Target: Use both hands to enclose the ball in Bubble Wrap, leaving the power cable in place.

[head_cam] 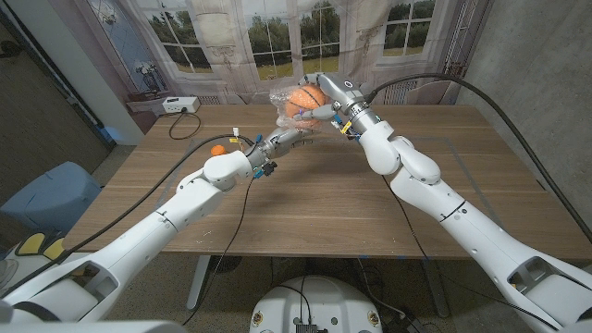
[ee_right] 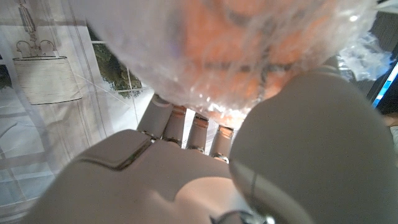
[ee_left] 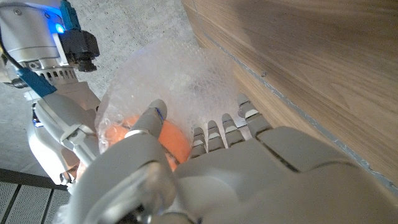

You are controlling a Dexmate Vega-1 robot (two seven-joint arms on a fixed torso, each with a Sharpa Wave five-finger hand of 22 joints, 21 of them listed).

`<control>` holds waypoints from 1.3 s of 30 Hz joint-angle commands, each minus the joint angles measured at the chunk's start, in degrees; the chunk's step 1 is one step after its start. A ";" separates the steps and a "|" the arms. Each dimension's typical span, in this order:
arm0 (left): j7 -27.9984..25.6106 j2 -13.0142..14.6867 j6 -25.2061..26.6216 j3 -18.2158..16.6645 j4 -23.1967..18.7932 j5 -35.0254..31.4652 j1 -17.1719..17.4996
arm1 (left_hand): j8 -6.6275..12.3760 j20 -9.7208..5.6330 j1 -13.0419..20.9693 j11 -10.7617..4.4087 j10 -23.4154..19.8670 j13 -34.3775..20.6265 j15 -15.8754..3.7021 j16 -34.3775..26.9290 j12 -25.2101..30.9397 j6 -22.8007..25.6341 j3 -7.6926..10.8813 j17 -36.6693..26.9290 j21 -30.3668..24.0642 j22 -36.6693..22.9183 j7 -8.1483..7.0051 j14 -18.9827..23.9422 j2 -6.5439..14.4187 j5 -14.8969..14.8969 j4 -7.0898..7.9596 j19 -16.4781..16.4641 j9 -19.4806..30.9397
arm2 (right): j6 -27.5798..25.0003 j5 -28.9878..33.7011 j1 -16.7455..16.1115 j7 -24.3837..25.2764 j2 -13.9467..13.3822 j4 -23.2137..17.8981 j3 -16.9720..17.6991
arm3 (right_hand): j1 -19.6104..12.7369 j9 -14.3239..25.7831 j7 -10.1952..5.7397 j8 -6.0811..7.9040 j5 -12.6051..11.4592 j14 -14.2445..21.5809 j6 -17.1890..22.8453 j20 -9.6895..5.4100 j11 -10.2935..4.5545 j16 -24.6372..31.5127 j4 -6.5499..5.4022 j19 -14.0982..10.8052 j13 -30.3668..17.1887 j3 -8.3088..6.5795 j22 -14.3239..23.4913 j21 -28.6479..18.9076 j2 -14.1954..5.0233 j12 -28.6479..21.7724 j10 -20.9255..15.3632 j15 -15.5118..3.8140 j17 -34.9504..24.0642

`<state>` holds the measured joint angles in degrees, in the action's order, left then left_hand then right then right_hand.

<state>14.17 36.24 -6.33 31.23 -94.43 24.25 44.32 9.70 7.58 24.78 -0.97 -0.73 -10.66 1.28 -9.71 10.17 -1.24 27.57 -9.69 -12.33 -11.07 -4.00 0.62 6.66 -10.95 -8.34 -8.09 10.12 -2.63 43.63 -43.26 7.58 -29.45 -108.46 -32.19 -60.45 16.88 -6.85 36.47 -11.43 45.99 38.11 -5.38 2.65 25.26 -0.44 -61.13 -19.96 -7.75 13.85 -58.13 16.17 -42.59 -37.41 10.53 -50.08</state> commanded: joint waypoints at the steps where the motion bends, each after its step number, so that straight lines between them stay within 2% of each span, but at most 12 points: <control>1: 0.84 0.77 -1.37 0.35 1.83 -2.78 -2.05 | 0.34 2.45 -3.71 0.14 3.05 -0.25 2.30 -0.17 0.51 -2.63 -3.52 -0.35 0.94 -0.11 -0.59 -2.91 -5.29 1.15 0.60 3.43 0.11 | 0.86 -0.50 1.66 -5.74 -1.25 2.09 0.73 | -24.30 0.07 6.07 0.33 -0.26 18.05 7.32 -7.63 -3.07 -0.22 8.72 5.70 -9.62 -9.35 -0.02 -0.55 -24.76 -3.46 -4.54 -22.75 -0.90; 3: 1.96 0.26 -2.46 0.14 3.43 -1.92 -2.55 | 0.48 3.97 -4.98 0.60 3.78 -0.31 2.99 -0.35 0.64 -3.19 -4.90 -0.45 1.09 -0.13 -0.60 -3.42 -7.16 0.98 0.73 4.42 0.16 | 1.19 -0.69 1.87 -5.65 -1.35 2.77 0.88 | -24.27 0.10 6.09 0.37 -0.22 18.03 7.30 -7.63 -3.22 -0.31 8.70 5.85 -9.65 -9.36 -0.08 -0.65 -24.77 -3.53 -4.66 -22.77 -0.97; 5: 2.82 -0.75 -3.57 -0.42 5.47 -0.01 -2.68 | 1.00 4.67 -6.36 0.82 4.00 -0.38 3.10 -0.63 0.93 -2.36 -6.36 -0.54 0.98 -0.15 -0.66 -3.42 -9.12 0.69 0.91 4.78 0.23 | 1.13 -0.52 1.98 -5.26 -1.32 3.33 1.01 | -24.23 0.07 5.82 0.38 -0.17 18.01 7.25 -7.62 -3.19 -0.42 8.69 6.02 -9.63 -9.36 -0.14 -0.78 -24.77 -3.53 -4.71 -22.77 -1.07; 6: 3.29 -1.57 -4.11 -0.89 6.70 1.70 -2.56 | 1.35 4.74 -7.43 1.19 3.64 -0.41 3.52 -0.83 1.24 -1.37 -7.19 -0.60 0.94 -0.19 -1.61 -3.15 -9.95 0.48 1.27 5.11 0.27 | 0.96 -0.32 2.01 -5.07 -1.29 3.57 1.04 | -24.22 0.05 5.90 0.38 -0.16 18.00 7.24 -7.61 -3.18 -0.46 8.68 6.07 -9.69 -9.36 -0.16 -0.82 -24.77 -3.55 -4.66 -22.77 -1.09; 7: 3.58 -2.48 -4.62 -1.48 7.87 3.58 -2.29 | 1.53 4.74 -8.84 1.19 3.39 -0.44 3.64 -1.00 1.49 -0.47 -8.03 -0.68 0.82 -0.23 -3.92 -2.87 -10.42 0.22 1.90 5.35 0.30 | 0.63 0.00 2.04 -4.93 -1.25 3.76 1.04 | -24.20 0.03 5.88 0.41 -0.14 17.98 7.31 -7.61 -3.16 -0.50 8.67 6.13 -9.66 -9.36 -0.18 -0.87 -24.78 -3.56 -4.72 -22.76 -1.13; 8: 3.55 -3.13 -5.10 -1.97 8.78 4.83 -2.08 | 1.75 4.73 -9.87 0.88 2.36 -0.45 3.73 -1.10 1.95 0.55 -8.55 -0.72 0.92 -0.24 -5.16 -2.68 -10.55 0.03 2.39 5.98 0.30 | 0.31 0.48 2.11 -4.80 -1.28 3.97 0.96 | -24.19 0.02 5.91 0.40 -0.13 17.98 7.26 -7.61 -3.15 -0.53 8.67 6.17 -9.68 -9.36 -0.20 -0.92 -24.77 -3.60 -4.80 -22.76 -1.16; 9: 2.75 -3.26 -5.32 -2.28 9.05 4.84 -1.92 | 1.79 4.71 -10.19 0.87 2.19 -0.45 3.74 -1.07 2.02 0.84 -8.69 -0.73 1.01 -0.24 -5.53 -2.75 -10.54 -0.02 2.56 6.35 0.29 | 0.04 0.82 2.16 -4.70 -1.28 4.20 0.90 | -24.18 0.02 5.90 0.42 -0.11 17.99 7.23 -7.61 -3.18 -0.57 8.66 6.25 -9.78 -9.36 -0.23 -0.98 -24.78 -3.63 -4.71 -22.76 -1.20; 11: 0.21 -3.08 -5.04 -2.83 8.71 4.04 -1.41 | 1.51 4.67 -10.74 0.64 2.17 -0.45 3.78 -1.00 2.02 0.38 -8.89 -0.76 1.22 -0.24 -5.41 -2.96 -10.41 -0.10 2.87 7.12 0.29 | -0.24 1.19 2.30 -4.86 -1.45 4.72 0.75 | -24.16 0.04 5.86 0.48 -0.09 18.00 7.28 -7.61 -3.29 -0.61 8.65 6.35 -9.84 -9.37 -0.27 -1.06 -24.78 -3.65 -4.69 -22.77 -1.27; 19: -0.78 -2.67 -5.00 -3.02 10.66 3.47 -2.02 | 1.07 4.67 -11.44 0.55 1.84 -0.45 3.49 -1.05 2.13 -0.55 -9.05 -0.73 1.18 -0.25 -3.58 -2.89 -9.87 -0.27 3.33 7.90 0.28 | 0.69 0.63 3.24 -8.57 -2.74 6.77 -0.71 | -23.98 -0.07 5.82 0.58 0.00 17.89 7.32 -7.59 -3.39 -0.91 8.58 6.87 -9.96 -9.34 -0.45 -1.41 -24.76 -3.68 -4.60 -22.72 -1.52; 21: -0.64 -2.70 -5.18 -2.89 11.18 3.26 -2.37 | 1.02 4.66 -11.50 1.05 1.49 -0.46 3.35 -1.11 2.26 -0.69 -9.09 -0.70 1.04 -0.26 -3.43 -2.72 -9.81 -0.31 3.35 7.76 0.28 | 0.96 0.39 3.63 -9.49 -2.78 7.37 -1.19 | -23.97 -0.12 5.80 0.59 0.02 17.89 7.32 -7.59 -3.55 -0.97 8.58 6.99 -9.86 -9.36 -0.49 -1.51 -24.78 -3.64 -4.67 -22.74 -1.59; 28: 0.28 -3.38 -5.77 -2.50 12.65 3.54 -3.30 | 0.88 4.66 -11.68 1.45 1.18 -0.48 3.10 -1.14 2.36 -1.12 -9.32 -0.67 0.77 -0.27 -3.12 -2.54 -10.01 -0.38 3.34 7.37 0.27 | 1.73 0.07 3.86 -9.75 -2.40 9.09 -2.51 | -24.04 -0.16 5.86 0.68 0.04 17.90 7.32 -7.58 -3.35 -1.15 8.66 7.17 -9.76 -9.41 -0.61 -1.87 -24.79 -3.58 -4.69 -22.79 -1.79; 39: -0.88 -3.27 -6.77 -2.72 11.63 2.72 -2.90 | 0.91 4.68 -12.00 1.79 1.13 -0.49 2.78 -1.19 2.34 -1.21 -9.61 -0.64 0.52 -0.28 -2.67 -2.30 -10.20 -0.49 3.42 6.96 0.26 | 2.19 0.10 4.09 -10.18 -2.11 10.14 -3.90 | -24.07 -0.38 5.98 0.72 0.01 18.11 7.26 -7.57 -3.17 -1.38 8.72 7.33 -9.70 -9.48 -0.82 -2.51 -24.76 -3.56 -4.77 -22.77 -2.12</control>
<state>13.96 33.12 -12.23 28.61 -82.81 27.37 41.40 10.76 12.18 12.71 0.42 0.66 -11.09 4.20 -10.43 12.11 -2.68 18.13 -10.12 -11.47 -11.06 -6.94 -1.82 -3.43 -10.95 -4.98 -0.81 10.28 -0.86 43.45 -39.61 -2.00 -31.82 -99.78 -34.50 -60.30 16.40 -6.06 36.80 -11.04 47.70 39.96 -4.17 3.15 24.09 -0.77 -59.93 -19.96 -8.07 12.97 -60.34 16.01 -43.31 -37.91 10.22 -51.94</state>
